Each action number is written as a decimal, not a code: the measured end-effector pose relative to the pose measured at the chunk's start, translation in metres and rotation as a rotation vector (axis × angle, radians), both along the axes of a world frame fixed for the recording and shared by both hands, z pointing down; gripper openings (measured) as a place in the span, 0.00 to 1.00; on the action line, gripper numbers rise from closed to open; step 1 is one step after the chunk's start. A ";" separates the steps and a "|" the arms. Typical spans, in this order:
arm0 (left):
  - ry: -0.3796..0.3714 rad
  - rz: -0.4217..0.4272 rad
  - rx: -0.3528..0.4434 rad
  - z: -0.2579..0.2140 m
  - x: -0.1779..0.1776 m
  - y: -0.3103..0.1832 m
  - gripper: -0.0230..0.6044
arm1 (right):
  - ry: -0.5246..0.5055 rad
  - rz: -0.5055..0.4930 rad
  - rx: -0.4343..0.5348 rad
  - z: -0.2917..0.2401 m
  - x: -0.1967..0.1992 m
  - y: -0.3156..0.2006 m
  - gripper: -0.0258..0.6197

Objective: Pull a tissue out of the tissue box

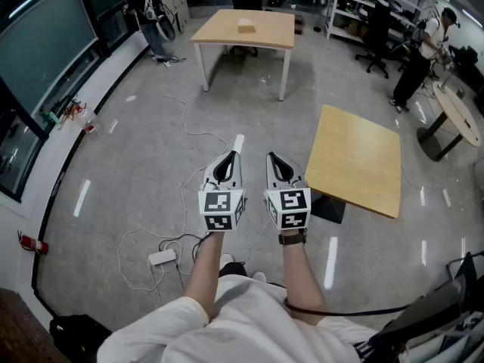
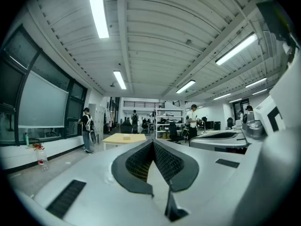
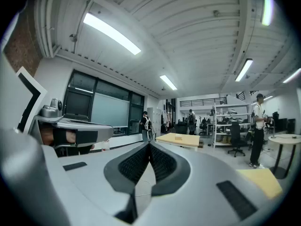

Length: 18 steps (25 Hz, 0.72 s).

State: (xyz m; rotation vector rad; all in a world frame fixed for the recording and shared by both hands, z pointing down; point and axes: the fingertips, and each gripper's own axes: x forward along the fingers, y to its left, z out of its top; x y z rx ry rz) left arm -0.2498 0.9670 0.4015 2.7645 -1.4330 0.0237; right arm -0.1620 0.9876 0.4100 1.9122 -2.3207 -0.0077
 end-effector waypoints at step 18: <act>0.002 0.013 -0.008 0.006 -0.046 -0.256 0.02 | -0.075 -0.003 -0.054 0.013 -0.041 -0.269 0.04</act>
